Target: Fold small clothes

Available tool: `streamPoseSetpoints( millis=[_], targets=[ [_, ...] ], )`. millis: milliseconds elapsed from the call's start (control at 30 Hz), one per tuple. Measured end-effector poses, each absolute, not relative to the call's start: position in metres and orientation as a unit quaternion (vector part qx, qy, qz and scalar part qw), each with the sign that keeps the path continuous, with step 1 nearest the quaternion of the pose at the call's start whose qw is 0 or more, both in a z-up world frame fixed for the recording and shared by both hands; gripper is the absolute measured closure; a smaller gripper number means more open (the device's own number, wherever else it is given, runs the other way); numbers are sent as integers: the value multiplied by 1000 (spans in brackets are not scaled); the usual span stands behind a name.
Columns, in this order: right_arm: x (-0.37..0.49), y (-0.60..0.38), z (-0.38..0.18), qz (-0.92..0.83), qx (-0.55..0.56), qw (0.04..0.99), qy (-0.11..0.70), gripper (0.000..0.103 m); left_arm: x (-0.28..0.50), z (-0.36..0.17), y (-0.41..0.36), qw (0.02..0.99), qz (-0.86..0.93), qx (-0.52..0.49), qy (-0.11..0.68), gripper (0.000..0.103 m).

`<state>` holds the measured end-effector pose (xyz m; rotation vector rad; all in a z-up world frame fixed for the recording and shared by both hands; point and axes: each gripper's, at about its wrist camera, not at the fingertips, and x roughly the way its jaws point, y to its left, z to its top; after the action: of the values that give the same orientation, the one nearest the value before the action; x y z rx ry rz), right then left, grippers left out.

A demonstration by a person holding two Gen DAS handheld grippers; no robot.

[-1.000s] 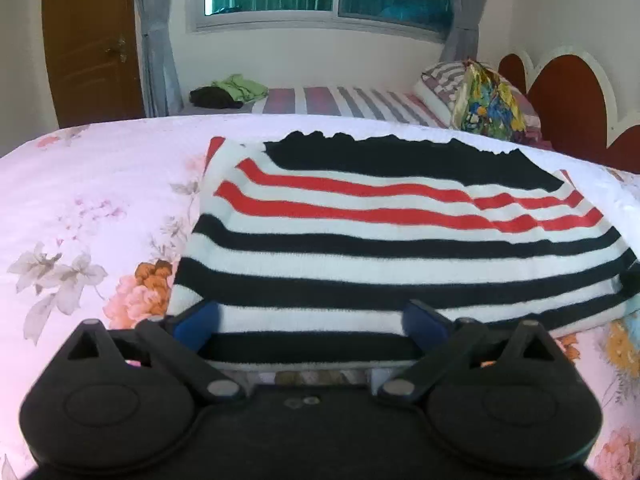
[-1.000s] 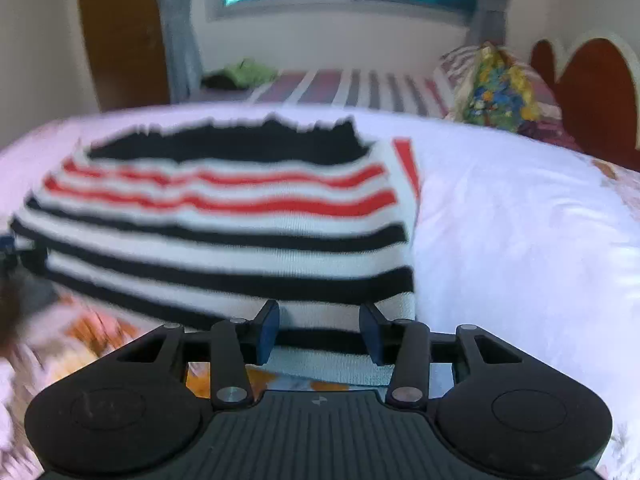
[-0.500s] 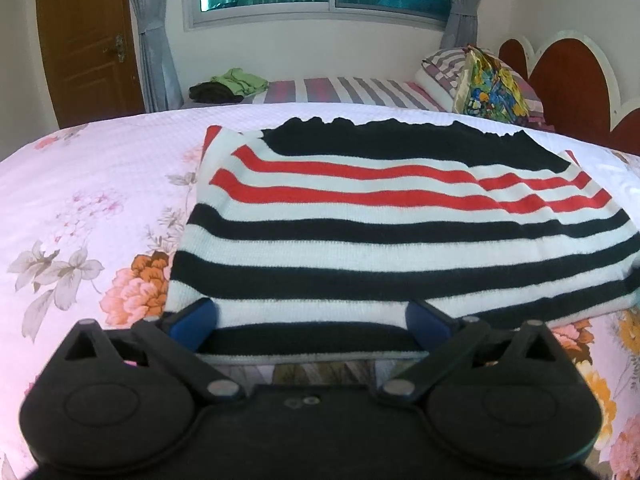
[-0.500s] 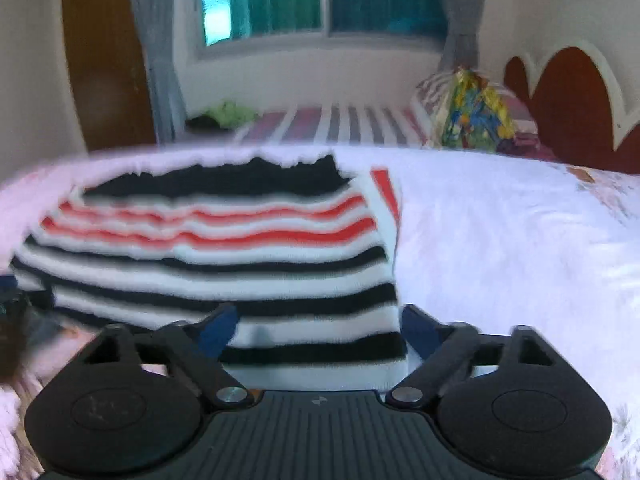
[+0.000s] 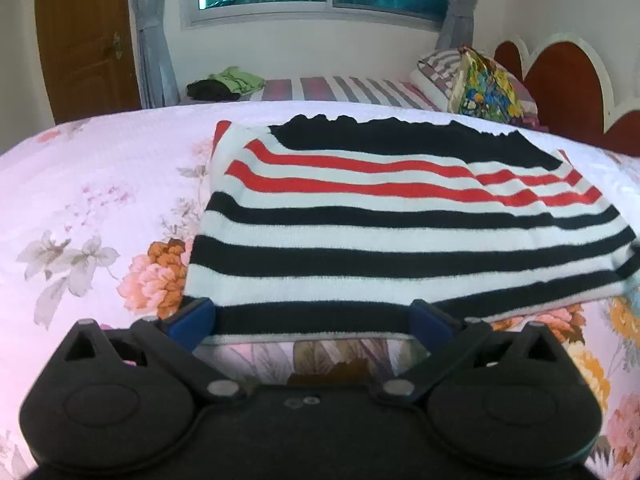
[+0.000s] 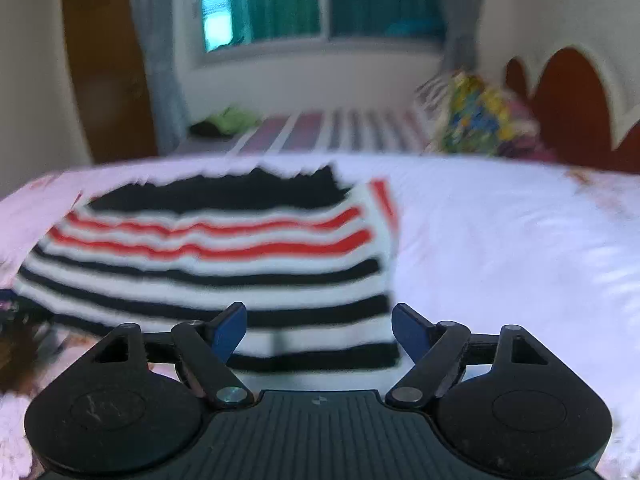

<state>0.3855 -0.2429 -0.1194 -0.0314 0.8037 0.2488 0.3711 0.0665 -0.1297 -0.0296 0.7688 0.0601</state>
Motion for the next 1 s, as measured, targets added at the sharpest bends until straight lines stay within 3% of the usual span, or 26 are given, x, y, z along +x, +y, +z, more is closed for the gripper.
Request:
streamPoseSetpoints(
  millis=[133,300,367,400,433,600,633,700,767,867,933,1000],
  targets=[
    [391,-252,-128,107,10,905,411,23,367,-126,68,922,31,-20,386,1],
    [364,-264,-105,108,38,923,368,23,352,-121,77,911,68,-49,404,1],
    [359,-266,-100,110,45,923,365,49,348,-119,81,910,72,-69,402,1],
    [359,-267,-99,109,52,921,371,74,346,-117,81,910,71,-75,401,1],
    [360,-268,-99,108,61,920,373,81,345,-116,82,911,72,-79,399,2],
    [359,-262,-93,130,66,919,367,80,341,-111,80,912,66,-104,391,2],
    [359,-259,-92,131,65,920,363,75,343,-112,79,911,66,-105,393,3],
    [360,-254,-91,142,64,919,362,74,344,-116,80,908,65,-118,396,6],
    [362,-249,-93,146,65,917,365,74,344,-120,84,906,60,-149,391,18],
    [366,-241,-97,154,57,914,370,72,343,-127,102,898,57,-243,362,18],
    [367,-235,-98,156,52,917,363,37,343,-131,116,888,57,-309,337,18],
    [370,-231,-98,166,51,921,349,32,345,-138,128,874,57,-370,310,19]
  ],
)
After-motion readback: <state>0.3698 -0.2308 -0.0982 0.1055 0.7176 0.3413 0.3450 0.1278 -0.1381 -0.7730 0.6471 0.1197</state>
